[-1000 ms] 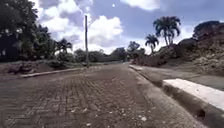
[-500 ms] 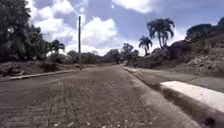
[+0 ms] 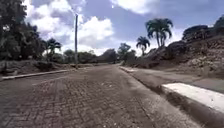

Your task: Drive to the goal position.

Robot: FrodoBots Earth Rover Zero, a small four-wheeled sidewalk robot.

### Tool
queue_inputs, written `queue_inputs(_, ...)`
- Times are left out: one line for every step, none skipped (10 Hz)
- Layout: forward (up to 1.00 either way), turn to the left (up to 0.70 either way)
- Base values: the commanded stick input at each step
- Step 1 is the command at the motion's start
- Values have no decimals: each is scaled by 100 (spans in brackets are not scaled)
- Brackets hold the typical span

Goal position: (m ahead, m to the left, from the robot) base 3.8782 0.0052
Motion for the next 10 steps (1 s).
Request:
queue_inputs(50, 0)
queue_inputs(50, 0)
queue_inputs(50, 0)
queue_inputs(50, 0)
queue_inputs(50, 0)
queue_inputs(50, 0)
queue_inputs(50, 0)
queue_inputs(50, 0)
queue_inputs(50, 0)
queue_inputs(50, 0)
